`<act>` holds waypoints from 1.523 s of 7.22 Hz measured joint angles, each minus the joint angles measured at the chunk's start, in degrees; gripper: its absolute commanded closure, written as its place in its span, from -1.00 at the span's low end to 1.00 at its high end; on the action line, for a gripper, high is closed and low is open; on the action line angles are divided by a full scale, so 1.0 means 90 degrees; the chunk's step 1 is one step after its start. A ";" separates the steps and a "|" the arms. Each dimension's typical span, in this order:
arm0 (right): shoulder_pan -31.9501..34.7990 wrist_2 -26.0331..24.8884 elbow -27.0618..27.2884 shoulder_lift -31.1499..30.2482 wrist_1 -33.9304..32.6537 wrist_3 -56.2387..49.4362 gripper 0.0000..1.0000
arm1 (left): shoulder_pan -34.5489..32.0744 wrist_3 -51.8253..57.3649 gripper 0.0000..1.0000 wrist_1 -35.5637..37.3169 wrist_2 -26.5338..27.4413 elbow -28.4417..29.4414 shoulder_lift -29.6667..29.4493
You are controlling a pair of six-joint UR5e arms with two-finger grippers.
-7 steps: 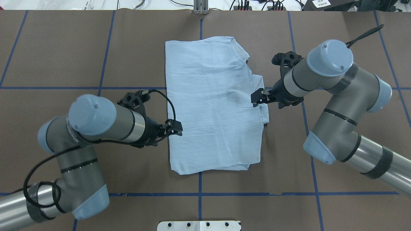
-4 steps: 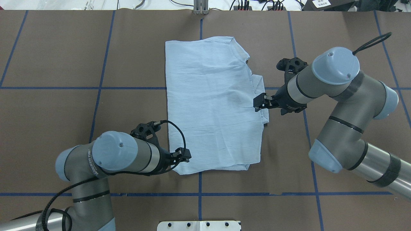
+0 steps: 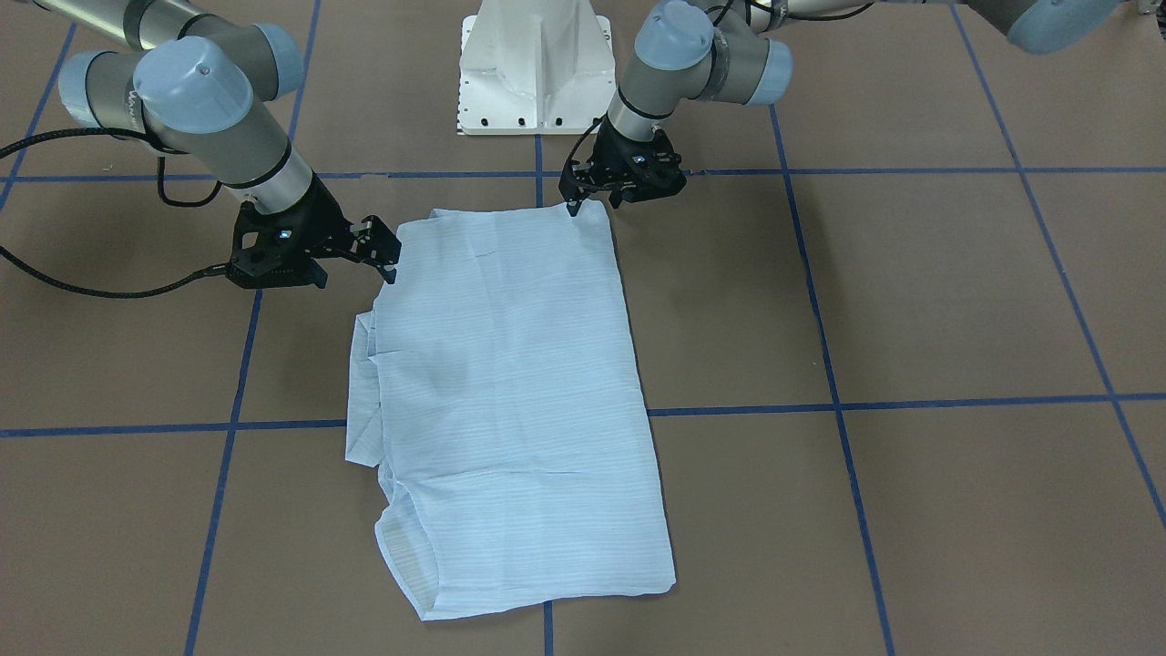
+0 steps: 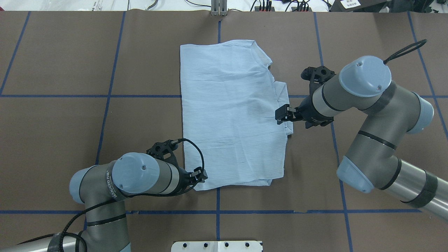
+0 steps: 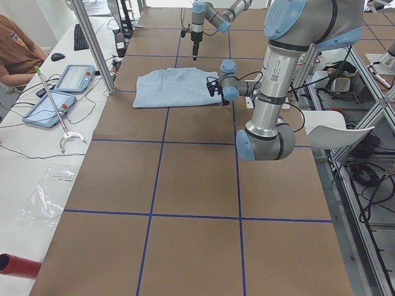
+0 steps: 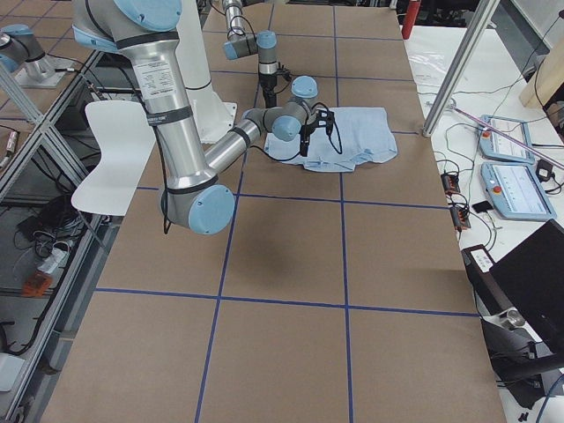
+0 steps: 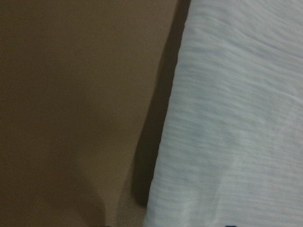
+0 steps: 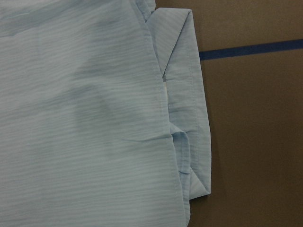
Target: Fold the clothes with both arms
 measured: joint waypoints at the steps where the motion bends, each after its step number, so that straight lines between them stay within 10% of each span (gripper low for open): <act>1: -0.0008 -0.0010 -0.0004 -0.0002 -0.0002 0.0000 -1.00 | -0.0039 0.0000 -0.29 0.0000 0.0000 0.0009 -0.0005; 5: -0.0030 -0.0036 -0.0024 -0.0015 -0.0010 0.0000 -1.00 | -0.0079 -0.0007 -0.19 0.0001 -0.0005 0.0171 -0.0162; 9: -0.0087 -0.0121 -0.0034 -0.0013 -0.0019 0.0000 -1.00 | -0.0095 -0.0004 1.00 0.0001 -0.0005 0.0272 -0.0239; 11: -0.0138 -0.0184 -0.0031 -0.0004 -0.0019 0.0013 -1.00 | -0.0123 0.0001 1.00 0.0127 -0.0013 0.0193 -0.0232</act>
